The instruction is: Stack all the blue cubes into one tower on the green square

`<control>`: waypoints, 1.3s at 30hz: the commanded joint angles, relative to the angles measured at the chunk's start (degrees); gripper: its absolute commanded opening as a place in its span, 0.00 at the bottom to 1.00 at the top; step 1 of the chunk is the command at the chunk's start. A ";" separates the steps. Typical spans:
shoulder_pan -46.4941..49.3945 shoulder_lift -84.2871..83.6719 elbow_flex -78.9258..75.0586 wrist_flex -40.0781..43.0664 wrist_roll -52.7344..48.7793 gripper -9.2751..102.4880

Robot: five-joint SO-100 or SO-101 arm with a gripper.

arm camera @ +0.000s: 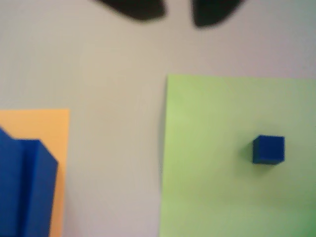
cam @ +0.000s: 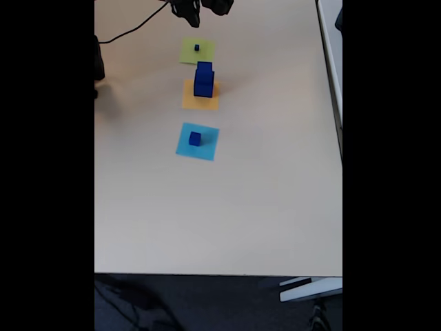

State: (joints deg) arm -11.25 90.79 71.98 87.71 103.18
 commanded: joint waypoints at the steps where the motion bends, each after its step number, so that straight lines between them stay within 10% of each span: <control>1: -2.64 -1.76 -5.71 1.05 2.90 0.08; 39: -13.01 -22.32 -6.86 -6.15 13.36 0.08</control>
State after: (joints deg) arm -23.82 67.94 66.01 82.44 117.33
